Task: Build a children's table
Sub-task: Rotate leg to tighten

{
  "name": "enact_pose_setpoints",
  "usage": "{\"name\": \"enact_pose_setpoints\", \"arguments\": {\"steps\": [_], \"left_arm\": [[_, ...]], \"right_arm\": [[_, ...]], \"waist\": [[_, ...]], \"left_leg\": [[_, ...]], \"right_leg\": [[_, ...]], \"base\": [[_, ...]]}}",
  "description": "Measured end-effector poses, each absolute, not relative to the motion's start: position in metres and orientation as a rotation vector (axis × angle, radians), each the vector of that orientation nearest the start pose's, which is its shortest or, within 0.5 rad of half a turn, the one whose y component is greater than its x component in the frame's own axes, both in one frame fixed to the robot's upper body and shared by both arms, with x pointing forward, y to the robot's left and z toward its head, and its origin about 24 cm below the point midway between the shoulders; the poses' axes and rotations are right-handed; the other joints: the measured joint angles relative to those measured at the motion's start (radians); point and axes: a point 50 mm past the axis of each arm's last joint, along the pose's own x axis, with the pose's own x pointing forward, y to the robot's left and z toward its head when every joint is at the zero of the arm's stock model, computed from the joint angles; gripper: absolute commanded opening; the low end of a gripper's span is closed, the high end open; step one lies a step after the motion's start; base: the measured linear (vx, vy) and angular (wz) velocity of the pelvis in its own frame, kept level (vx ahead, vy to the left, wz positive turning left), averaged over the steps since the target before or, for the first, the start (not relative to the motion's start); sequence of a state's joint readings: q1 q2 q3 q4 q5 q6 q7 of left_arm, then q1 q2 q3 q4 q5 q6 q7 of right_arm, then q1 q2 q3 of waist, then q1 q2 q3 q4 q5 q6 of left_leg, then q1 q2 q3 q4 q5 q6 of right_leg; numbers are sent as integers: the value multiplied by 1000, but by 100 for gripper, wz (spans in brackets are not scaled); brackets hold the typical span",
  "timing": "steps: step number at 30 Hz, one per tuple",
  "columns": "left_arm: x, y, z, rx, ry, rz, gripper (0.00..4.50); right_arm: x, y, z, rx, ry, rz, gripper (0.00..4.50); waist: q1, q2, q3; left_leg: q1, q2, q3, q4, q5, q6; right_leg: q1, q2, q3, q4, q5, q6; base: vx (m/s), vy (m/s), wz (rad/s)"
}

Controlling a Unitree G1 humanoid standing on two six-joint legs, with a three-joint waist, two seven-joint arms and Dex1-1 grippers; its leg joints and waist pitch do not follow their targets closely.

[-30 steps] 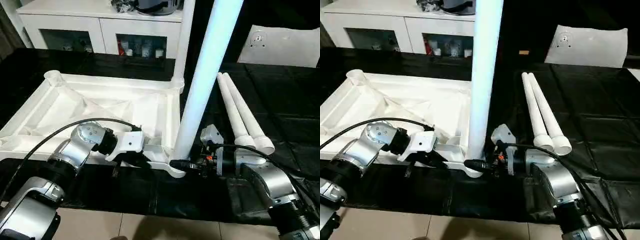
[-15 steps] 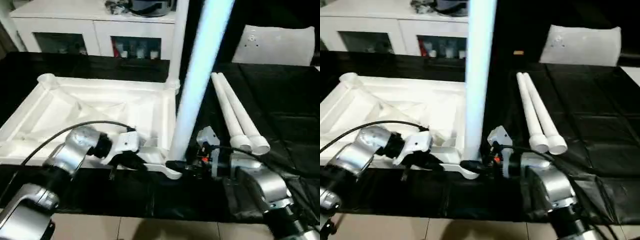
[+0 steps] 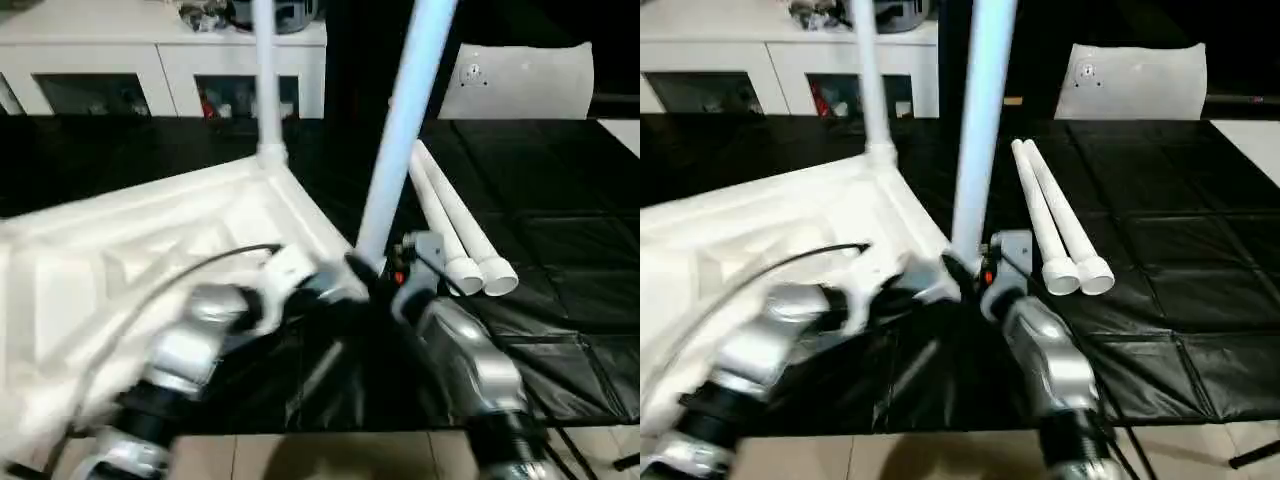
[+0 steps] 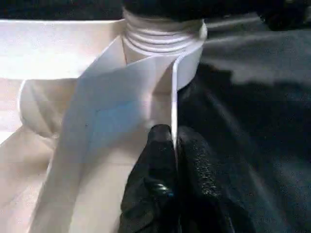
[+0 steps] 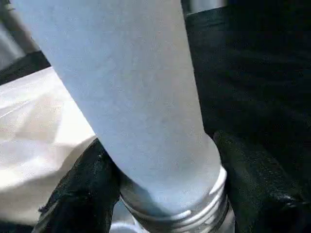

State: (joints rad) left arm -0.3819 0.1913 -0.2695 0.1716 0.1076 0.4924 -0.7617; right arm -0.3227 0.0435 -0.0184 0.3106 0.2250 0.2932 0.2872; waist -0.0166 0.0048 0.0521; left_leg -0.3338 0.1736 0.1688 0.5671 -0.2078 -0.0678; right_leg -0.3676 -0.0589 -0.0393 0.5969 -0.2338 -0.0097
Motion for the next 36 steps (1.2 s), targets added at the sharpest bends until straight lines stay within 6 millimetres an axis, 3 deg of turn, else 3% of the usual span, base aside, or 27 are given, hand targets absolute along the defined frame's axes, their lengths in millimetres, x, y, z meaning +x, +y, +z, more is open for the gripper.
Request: {"name": "enact_pose_setpoints", "arguments": {"steps": [4,7,15,19,23,29,36], "left_arm": [[293,85,45,345,434,-935,0],[294,85,46,360,431,-934,0],[298,88,49,404,426,-991,0],[299,89,53,421,398,-1052,0],[302,97,55,464,381,-1106,0],[305,122,58,554,388,-1239,0],[309,136,60,616,400,-1380,0]], "right_arm": [[307,-95,33,300,269,365,267],[307,-94,33,308,265,350,337],[308,-100,28,353,264,323,402],[296,-112,16,366,286,331,436],[288,-125,24,305,238,430,444],[272,-161,47,68,170,681,444],[261,-170,58,-110,224,972,444]], "waist": [[0,-7,-4],[0,-9,-5],[2,-8,-4],[21,-6,-4],[29,-5,-3],[35,-7,-2],[46,-9,-3]], "left_leg": [[-2,-1,0,-3,0,0],[-3,-1,0,-4,0,0],[-7,-1,0,-6,0,0],[-18,0,0,-6,2,4],[-22,2,0,-5,3,7],[-20,2,1,-1,2,9],[-17,3,1,3,2,8]], "right_leg": [[0,0,0,-3,0,0],[0,0,0,-3,1,-1],[-4,0,0,-3,2,-1],[-14,0,-1,-2,10,-5],[-16,2,-5,-1,10,-5],[-14,2,-3,0,11,-5],[-13,1,-3,5,11,-5]], "base": [[0,0,0],[0,0,0],[0,0,0],[0,0,0],[0,0,0],[0,0,0],[0,0,0]]}}
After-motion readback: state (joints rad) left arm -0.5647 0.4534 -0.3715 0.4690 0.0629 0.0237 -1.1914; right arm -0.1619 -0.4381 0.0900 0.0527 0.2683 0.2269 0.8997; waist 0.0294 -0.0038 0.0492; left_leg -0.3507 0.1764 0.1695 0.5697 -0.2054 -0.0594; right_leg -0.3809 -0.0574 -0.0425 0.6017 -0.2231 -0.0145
